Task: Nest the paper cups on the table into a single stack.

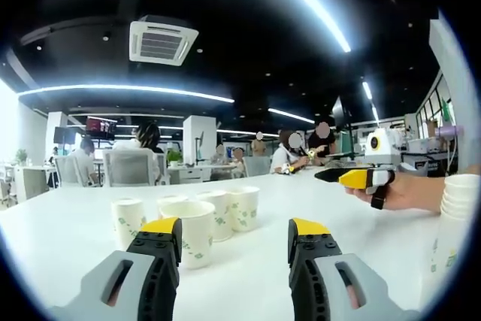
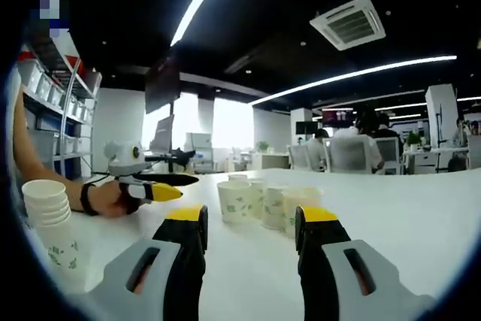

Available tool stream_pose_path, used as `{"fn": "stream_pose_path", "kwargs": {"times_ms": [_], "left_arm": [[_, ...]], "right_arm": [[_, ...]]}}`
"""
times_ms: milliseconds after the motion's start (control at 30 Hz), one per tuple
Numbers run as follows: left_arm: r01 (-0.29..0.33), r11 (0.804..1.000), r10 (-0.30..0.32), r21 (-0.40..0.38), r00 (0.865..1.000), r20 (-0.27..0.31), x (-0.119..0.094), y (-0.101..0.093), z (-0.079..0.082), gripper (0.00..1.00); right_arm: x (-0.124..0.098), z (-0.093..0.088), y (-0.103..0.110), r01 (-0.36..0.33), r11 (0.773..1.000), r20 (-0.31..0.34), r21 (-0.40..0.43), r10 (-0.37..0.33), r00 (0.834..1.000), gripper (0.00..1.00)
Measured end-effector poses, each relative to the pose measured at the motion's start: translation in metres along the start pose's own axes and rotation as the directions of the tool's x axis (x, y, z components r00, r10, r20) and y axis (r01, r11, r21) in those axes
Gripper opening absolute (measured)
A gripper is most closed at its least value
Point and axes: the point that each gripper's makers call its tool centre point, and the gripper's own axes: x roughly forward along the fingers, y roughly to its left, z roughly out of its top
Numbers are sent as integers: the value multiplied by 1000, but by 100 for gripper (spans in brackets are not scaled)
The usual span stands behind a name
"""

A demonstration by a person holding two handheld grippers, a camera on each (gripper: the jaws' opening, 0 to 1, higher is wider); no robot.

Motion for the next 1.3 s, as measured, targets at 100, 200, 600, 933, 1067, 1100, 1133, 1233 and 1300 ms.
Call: {"fn": "stream_pose_path", "kwargs": {"times_ms": [100,200,600,933,1067,1100,1133,1233,1300], "left_arm": [[-1,1000,1,1,1000,3,0,-1,1,61],[0,1000,0,3,1000,7,-1,-2,2,61],[6,999,-6,33,1000,7,0,-7,3,60],[17,998,-18,53,1000,20,-2,-14,7,59],[17,998,-18,55,1000,22,-4,-15,6,59],[15,998,-16,57,1000,22,-4,-15,6,59],[14,998,-15,59,1000,22,-5,-15,6,59],[9,998,-10,58,1000,25,-5,-12,7,59],[7,998,-9,56,1000,27,-5,-11,7,59]], "right_arm": [[11,-3,-12,7,1000,-21,18,-6,1000,51],[25,-8,-24,14,1000,-41,22,-13,999,54],[83,-51,-74,71,992,-191,-102,-89,978,60],[106,-55,-79,100,990,-205,-96,-118,972,56],[116,-54,-77,97,991,-208,-90,-114,971,54],[117,-55,-77,98,992,-208,-85,-114,972,54],[117,-56,-74,99,991,-208,-85,-115,971,53],[121,-60,-78,106,990,-209,-95,-124,970,52],[122,-59,-79,107,990,-205,-96,-125,971,51]]}}
